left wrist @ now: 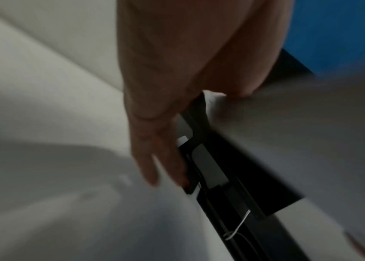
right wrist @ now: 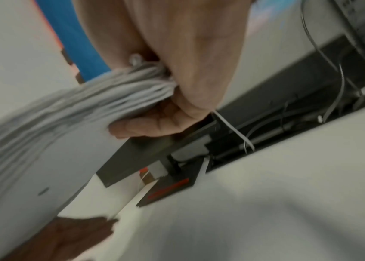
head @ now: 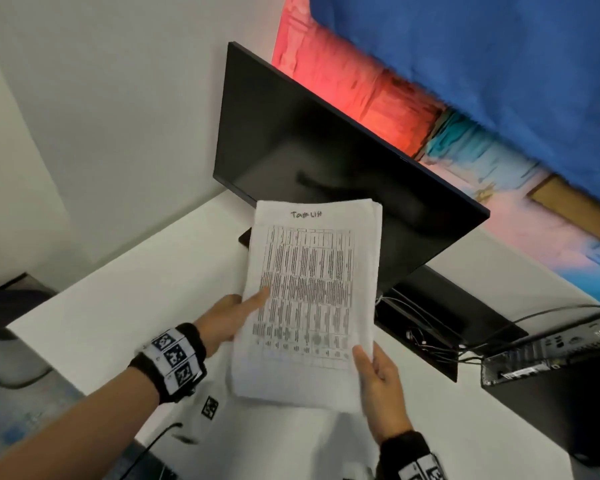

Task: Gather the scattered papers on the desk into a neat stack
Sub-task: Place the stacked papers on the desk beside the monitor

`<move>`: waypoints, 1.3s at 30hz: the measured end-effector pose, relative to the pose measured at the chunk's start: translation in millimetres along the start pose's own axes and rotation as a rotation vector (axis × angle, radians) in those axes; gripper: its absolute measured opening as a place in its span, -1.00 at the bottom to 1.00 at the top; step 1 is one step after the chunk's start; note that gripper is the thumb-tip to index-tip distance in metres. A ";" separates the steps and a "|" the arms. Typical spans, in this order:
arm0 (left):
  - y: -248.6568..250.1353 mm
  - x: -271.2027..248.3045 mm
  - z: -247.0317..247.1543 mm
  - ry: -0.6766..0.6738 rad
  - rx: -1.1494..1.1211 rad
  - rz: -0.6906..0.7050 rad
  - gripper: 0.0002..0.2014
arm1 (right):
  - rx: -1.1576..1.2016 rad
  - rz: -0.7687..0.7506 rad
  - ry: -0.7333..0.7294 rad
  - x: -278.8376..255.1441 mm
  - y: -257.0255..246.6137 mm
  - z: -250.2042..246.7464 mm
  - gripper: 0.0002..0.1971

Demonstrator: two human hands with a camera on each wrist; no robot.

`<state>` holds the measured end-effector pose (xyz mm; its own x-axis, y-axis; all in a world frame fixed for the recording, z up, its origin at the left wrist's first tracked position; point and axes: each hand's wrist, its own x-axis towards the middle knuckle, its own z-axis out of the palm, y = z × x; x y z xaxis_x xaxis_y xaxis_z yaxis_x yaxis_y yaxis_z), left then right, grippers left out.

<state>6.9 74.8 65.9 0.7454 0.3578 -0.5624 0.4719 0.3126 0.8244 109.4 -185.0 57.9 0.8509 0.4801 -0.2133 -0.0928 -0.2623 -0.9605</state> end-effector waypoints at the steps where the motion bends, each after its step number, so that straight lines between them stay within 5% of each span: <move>1: -5.6 -5.3 -1.1 -0.029 -0.084 0.020 -0.65 | 0.036 0.056 -0.004 0.2 9.3 11.4 -0.51; 2: -9.7 -8.1 -4.9 -0.021 -0.123 0.062 -0.73 | 0.072 0.113 -0.007 -0.3 15.6 22.7 -0.39; 5: -19.2 -9.1 -30.1 0.037 -0.040 0.200 -0.58 | 0.102 0.211 -0.051 2.0 30.8 50.8 -0.57; 8: -28.4 -2.7 -66.0 0.152 0.113 0.208 -0.64 | -0.041 0.307 -0.171 6.2 39.9 73.5 -0.43; 12: -35.2 18.9 -124.5 0.306 0.263 0.088 -0.74 | -0.121 0.385 -0.366 5.6 45.1 87.4 -0.76; 18: -35.6 59.8 -193.4 0.473 0.949 -0.132 -0.40 | -0.121 0.428 -0.226 -9.4 71.3 59.7 -0.55; 23: -11.1 80.7 -202.6 0.506 1.235 -0.068 -0.46 | -0.128 0.457 -0.091 -18.2 90.6 27.9 -0.91; 29: 5.1 92.2 -196.4 0.548 1.480 -0.036 -0.48 | -0.149 0.464 0.009 -33.9 91.3 3.1 -0.96; 33: 9.6 94.5 -177.9 0.701 1.629 0.047 -0.29 | -0.128 0.471 0.060 -41.0 92.1 -1.8 -0.98; 36: 20.1 93.3 -138.2 0.517 1.664 0.177 -0.36 | -0.132 0.457 0.084 -43.3 94.8 -1.2 -0.96; 39: 17.9 100.1 -96.6 0.047 1.524 0.163 -0.36 | -0.162 0.441 0.108 -44.3 94.0 2.8 -0.95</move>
<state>44.5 201.2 18.2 0.8342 0.3335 -0.4392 0.4298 -0.8921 0.1390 61.6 -228.5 -23.4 0.7982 0.2065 -0.5659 -0.3824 -0.5521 -0.7409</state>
